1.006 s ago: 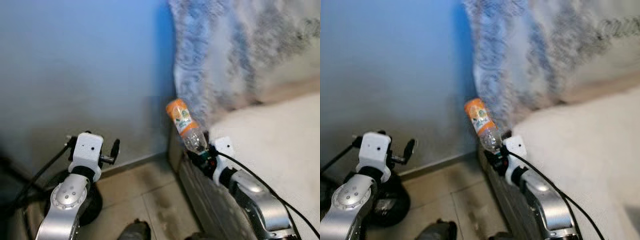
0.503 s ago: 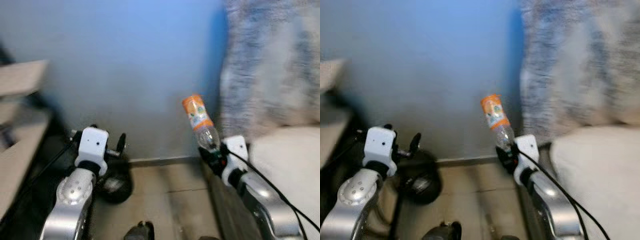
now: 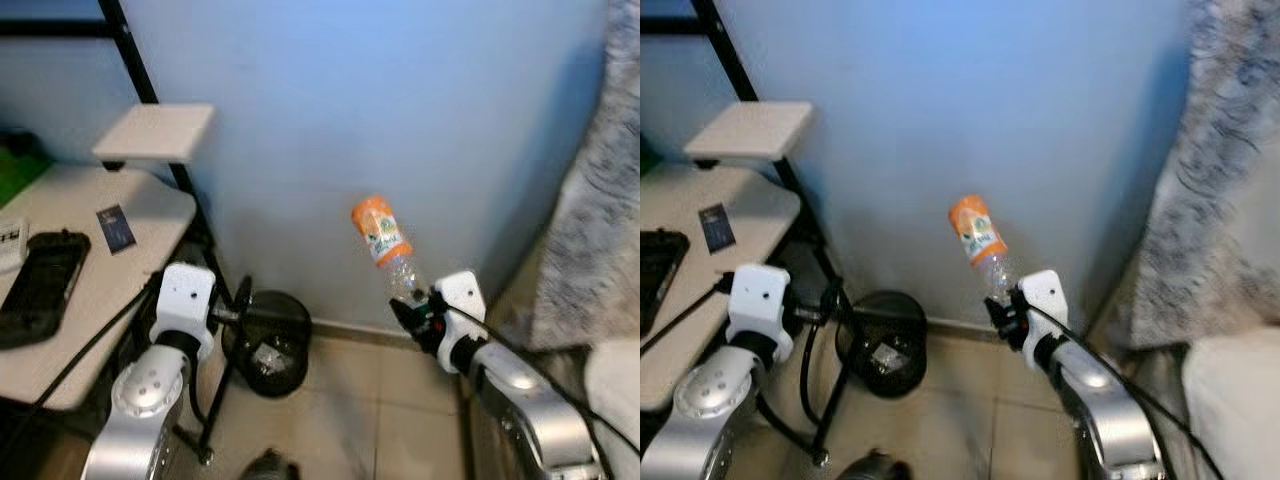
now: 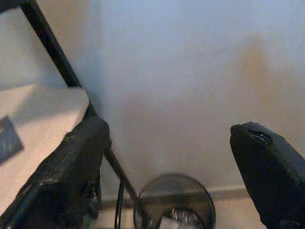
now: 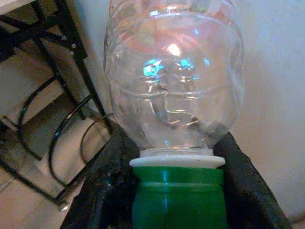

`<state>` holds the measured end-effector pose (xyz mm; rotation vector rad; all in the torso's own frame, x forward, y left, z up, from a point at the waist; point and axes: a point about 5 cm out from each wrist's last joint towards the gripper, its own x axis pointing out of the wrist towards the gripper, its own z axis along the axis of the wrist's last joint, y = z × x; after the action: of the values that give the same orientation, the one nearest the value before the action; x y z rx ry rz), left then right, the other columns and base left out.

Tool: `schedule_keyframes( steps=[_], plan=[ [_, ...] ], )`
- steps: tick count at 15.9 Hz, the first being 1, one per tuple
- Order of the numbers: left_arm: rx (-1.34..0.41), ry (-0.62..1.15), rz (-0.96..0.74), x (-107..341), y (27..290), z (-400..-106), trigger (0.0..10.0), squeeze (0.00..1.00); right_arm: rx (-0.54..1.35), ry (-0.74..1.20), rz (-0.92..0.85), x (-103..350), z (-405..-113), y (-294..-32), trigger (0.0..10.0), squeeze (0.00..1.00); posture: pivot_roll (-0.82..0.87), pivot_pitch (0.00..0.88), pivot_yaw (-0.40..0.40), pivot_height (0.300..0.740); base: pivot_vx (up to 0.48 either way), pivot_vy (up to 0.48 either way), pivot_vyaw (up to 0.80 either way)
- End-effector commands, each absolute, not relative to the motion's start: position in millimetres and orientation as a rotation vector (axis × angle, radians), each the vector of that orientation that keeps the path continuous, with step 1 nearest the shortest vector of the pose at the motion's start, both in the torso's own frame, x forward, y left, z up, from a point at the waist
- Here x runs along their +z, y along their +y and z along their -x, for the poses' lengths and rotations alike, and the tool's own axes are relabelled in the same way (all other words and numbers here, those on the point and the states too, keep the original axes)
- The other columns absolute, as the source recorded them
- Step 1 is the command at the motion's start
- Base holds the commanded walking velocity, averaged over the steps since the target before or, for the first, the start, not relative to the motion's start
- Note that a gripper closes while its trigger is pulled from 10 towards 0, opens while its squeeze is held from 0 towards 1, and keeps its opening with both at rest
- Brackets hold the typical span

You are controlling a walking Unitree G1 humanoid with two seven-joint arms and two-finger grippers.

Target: Clean up the room

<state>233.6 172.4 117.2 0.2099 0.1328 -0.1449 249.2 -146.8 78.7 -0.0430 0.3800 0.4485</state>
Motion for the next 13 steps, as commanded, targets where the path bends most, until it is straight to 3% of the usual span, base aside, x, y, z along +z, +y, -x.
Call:
schedule_keyframes(
  steps=[1, 4, 11, 13],
  plan=[
    [-0.143, 0.155, -0.216, 114.0, 175.2, -230.9, 10.0, 0.00, 0.490, 0.380, 0.059, 77.6, -249.6, -138.6, 10.0, 0.00, -0.09, 0.118, 0.029, 0.740, 0.337, 0.000, 0.00],
    [-0.146, 0.160, -0.220, 113.7, 175.4, -227.2, 10.0, 0.00, 0.530, 0.387, 0.094, 75.9, -248.4, -134.8, 10.0, 0.00, -0.08, 0.121, 0.015, 0.740, 0.336, 0.000, 0.00],
    [-0.182, 0.169, -0.240, 113.1, 173.8, -219.6, 10.0, 0.00, 0.669, 0.455, 0.204, 62.9, -241.5, -137.4, 10.0, 0.00, -0.06, 0.116, 0.003, 0.740, 0.336, 0.000, 0.77],
    [-0.192, 0.172, -0.241, 112.8, 172.8, -218.7, 10.0, 0.00, 0.682, 0.478, 0.221, 61.3, -243.5, -140.7, 10.0, 0.00, -0.06, 0.116, -0.001, 0.740, 0.150, 0.000, 0.00]
  ],
)
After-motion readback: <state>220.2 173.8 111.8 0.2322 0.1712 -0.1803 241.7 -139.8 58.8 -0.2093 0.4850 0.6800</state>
